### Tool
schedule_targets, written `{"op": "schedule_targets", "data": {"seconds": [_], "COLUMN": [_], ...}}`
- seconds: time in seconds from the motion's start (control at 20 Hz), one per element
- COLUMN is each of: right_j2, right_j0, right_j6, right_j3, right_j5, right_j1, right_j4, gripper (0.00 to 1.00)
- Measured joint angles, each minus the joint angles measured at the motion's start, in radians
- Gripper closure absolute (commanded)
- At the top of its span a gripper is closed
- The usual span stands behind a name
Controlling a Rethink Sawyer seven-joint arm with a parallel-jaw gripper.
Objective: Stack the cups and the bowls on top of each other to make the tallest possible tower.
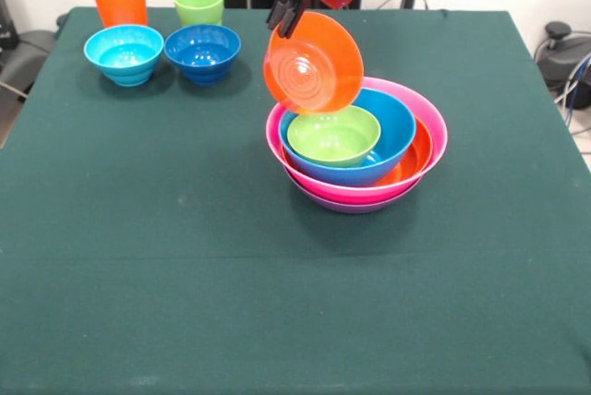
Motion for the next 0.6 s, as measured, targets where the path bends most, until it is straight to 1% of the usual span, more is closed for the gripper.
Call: {"op": "schedule_targets", "data": {"seconds": [0.6], "right_j2": [-0.009], "right_j0": [0.005], "right_j6": [0.001], "right_j3": [0.000], "right_j5": [0.000], "right_j1": [0.000], "right_j4": [0.010], "gripper": [1.00]}}
